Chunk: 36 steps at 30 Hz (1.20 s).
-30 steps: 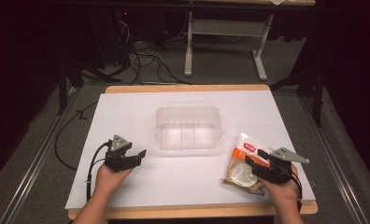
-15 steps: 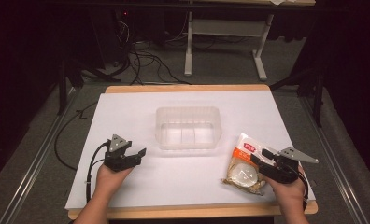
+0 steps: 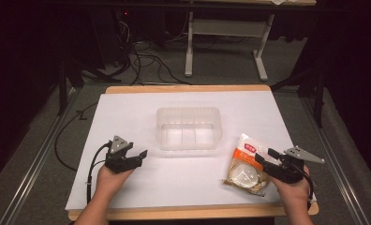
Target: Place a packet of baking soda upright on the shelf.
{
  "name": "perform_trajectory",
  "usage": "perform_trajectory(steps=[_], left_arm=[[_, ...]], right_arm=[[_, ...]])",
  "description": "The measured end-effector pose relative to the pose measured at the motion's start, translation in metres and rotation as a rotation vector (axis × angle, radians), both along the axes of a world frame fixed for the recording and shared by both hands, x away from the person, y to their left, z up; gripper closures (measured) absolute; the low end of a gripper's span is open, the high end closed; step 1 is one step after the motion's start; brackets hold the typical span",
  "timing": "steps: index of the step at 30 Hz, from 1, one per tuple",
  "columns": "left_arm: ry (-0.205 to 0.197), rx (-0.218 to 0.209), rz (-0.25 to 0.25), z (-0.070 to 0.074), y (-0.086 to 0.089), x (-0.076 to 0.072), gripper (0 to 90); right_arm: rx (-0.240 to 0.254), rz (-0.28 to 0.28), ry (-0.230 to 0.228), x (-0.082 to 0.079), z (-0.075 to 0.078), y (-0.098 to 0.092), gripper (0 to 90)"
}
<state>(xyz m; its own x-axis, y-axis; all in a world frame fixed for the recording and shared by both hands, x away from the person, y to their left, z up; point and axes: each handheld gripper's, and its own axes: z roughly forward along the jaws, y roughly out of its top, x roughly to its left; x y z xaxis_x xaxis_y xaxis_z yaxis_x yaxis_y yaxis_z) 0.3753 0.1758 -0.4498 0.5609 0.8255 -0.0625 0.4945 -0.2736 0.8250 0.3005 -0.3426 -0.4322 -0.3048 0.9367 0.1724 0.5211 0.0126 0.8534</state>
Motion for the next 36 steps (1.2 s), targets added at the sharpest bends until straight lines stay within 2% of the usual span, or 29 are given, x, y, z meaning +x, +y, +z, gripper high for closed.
perform_trajectory(steps=[5,11,12,14,20,25,29,33,36], left_arm=[[0.003,0.002,-0.004,-0.001,-0.001,0.0,32.7],[0.006,0.006,-0.003,-0.001,-0.001,0.001,32.6],[0.007,0.006,-0.003,-0.001,-0.001,0.001,32.6],[0.009,0.007,-0.002,-0.001,-0.001,0.001,32.5],[0.016,0.014,-0.005,-0.002,-0.002,0.001,32.4],[0.018,0.014,-0.006,-0.003,-0.002,0.001,32.4],[0.018,0.021,-0.012,-0.002,-0.002,0.001,32.4],[0.02,0.023,-0.018,-0.002,-0.002,0.001,32.5],[0.021,0.019,-0.019,-0.002,-0.003,0.001,32.5]], right_arm=[[-0.004,-0.041,-0.009,0.001,0.003,-0.01,31.4],[-0.005,-0.104,0.008,0.009,-0.001,-0.028,27.7],[-0.002,-0.126,0.02,0.012,-0.002,-0.034,26.6],[-0.001,-0.133,0.026,0.014,-0.004,-0.037,26.5],[0.031,-0.163,0.098,0.024,-0.019,-0.054,25.2],[0.062,-0.137,0.143,0.028,-0.029,-0.053,25.1],[0.057,-0.112,0.173,0.031,-0.036,-0.05,28.1],[0.067,-0.095,0.181,0.031,-0.038,-0.05,35.6],[0.083,-0.073,0.188,0.03,-0.039,-0.051,45.4]])
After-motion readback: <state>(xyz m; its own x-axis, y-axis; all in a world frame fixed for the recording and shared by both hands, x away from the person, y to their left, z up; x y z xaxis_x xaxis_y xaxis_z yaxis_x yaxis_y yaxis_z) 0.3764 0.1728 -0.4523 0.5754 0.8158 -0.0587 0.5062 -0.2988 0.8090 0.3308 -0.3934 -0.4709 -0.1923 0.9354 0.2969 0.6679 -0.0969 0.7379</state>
